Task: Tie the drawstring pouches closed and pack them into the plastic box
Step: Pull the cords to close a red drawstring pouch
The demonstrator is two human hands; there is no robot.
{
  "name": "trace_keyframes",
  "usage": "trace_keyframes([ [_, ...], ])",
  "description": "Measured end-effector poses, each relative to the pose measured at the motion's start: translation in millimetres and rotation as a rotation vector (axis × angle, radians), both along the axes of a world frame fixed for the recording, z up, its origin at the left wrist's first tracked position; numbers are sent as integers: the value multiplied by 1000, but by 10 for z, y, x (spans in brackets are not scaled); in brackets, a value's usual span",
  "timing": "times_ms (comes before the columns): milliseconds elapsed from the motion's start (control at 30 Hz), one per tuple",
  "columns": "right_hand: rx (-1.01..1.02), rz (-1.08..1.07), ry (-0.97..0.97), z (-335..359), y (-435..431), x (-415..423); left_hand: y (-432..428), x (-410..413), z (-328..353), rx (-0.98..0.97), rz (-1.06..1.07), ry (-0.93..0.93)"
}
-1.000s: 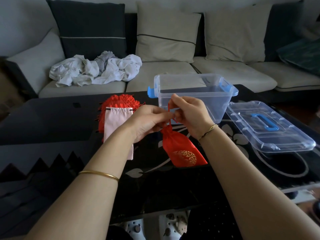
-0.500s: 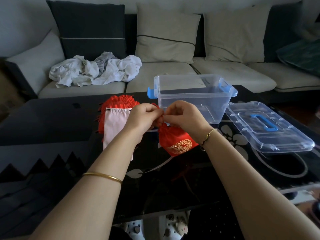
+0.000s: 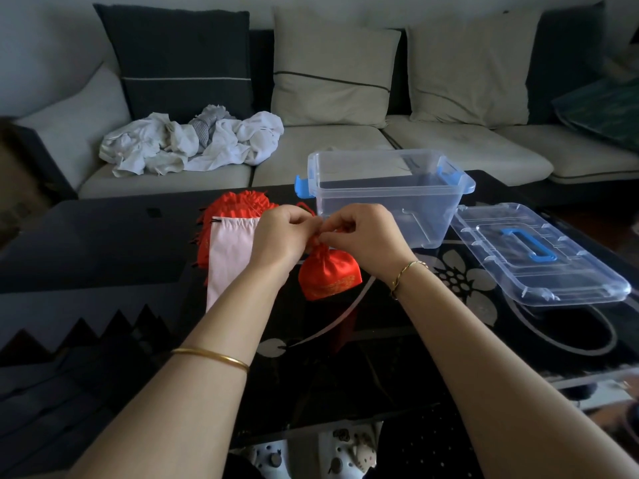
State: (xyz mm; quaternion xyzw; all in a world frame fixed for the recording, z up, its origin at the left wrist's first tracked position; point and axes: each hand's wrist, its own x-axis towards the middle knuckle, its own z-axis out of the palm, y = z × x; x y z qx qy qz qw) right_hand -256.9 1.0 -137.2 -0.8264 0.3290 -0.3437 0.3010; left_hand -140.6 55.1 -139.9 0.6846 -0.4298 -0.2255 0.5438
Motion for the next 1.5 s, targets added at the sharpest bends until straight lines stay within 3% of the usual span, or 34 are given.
trace_keyframes([
  [100,-35,-28,40,-9,-5,8,2,2,25,24,0,-37],
  [233,34,-49,28,-37,-57,-20,28,25,51,119,-83,100],
  [400,608,52,-185,-82,-66,-59,31,-2,26,52,-29,-36],
  [533,1123,158,-345,-111,-123,-91,8,-49,23,-3,-48,-372],
  [700,1337,121,-344,-73,-139,-151,17,-73,28,-6,-71,-471],
  [1000,1217,52,-464,-117,-153,-113,19,-150,27,-27,5,-786],
  [1100,1082,41,-477,-123,-142,-106,-2,-167,-12,-40,48,-897],
  [1167,899,-10,-379,-129,-140,-111,-3,-145,-28,-29,77,-939],
  [1267,620,-110,-280,-120,-181,-145,8,-76,-23,4,76,-877],
  [1400,470,-162,-282,-128,-212,-130,-31,-81,-8,39,45,-762],
  [1500,435,-127,-196,-112,-172,-160,-52,-36,9,101,23,-575],
])
